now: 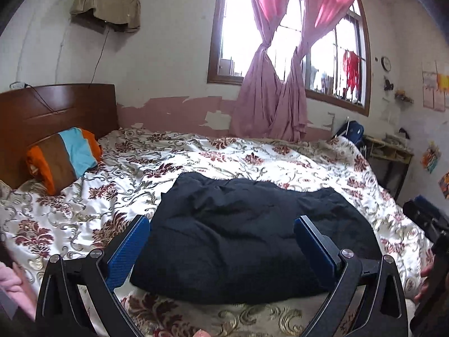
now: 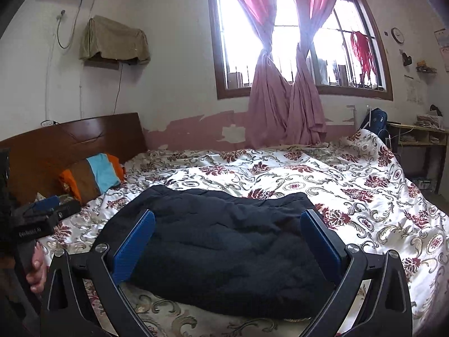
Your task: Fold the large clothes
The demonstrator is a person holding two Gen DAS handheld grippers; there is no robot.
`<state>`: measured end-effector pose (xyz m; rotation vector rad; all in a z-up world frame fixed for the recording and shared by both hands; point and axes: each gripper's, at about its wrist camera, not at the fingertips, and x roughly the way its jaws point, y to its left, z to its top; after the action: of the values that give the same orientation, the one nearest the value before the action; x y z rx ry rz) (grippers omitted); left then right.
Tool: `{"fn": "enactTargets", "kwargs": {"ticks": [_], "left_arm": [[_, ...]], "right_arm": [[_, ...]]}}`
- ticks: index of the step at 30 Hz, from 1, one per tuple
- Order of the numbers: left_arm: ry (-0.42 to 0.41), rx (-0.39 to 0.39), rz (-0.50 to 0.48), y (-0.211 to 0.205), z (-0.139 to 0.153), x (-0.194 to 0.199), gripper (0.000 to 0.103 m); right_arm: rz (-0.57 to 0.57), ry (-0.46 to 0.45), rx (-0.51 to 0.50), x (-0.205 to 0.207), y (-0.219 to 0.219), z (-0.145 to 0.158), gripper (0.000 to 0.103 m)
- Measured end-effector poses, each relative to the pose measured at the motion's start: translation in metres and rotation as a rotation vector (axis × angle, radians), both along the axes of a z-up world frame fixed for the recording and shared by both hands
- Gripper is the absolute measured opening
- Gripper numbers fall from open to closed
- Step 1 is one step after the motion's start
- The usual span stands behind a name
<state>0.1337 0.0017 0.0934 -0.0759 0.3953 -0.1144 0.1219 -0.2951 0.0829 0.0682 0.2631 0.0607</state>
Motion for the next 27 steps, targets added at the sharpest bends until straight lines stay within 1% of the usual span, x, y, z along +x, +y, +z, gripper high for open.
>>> {"fn": "enactTargets", "kwargs": {"ticks": [3,5,10,13,17,27], "left_arm": [[0.028,0.012,0.001,-0.004,-0.002,-0.01,0.103],[0.041,0.0,0.001,-0.004,-0.005,-0.015,0.103],[0.03,-0.004,0.005,-0.004,-0.01,-0.026,0.103],[0.018,0.0,0.004,-0.005,-0.009,-0.031,0.103],[-0.004,0.015,0.026,-0.005,-0.007,-0.04,0.103],[0.024,0.031,0.046,0.0,-0.023,-0.053,0.103]], "right_arm": [[0.0,0.002,0.001,-0.008,0.005,-0.002,0.101],[0.001,0.004,0.001,-0.013,0.007,-0.005,0.101],[-0.003,0.006,0.0,-0.023,0.009,-0.011,0.101],[-0.009,0.001,-0.005,-0.03,0.012,-0.013,0.101],[-0.02,-0.006,-0.01,-0.037,0.013,-0.016,0.101],[-0.037,-0.008,-0.029,-0.053,0.02,-0.025,0.101]]}}
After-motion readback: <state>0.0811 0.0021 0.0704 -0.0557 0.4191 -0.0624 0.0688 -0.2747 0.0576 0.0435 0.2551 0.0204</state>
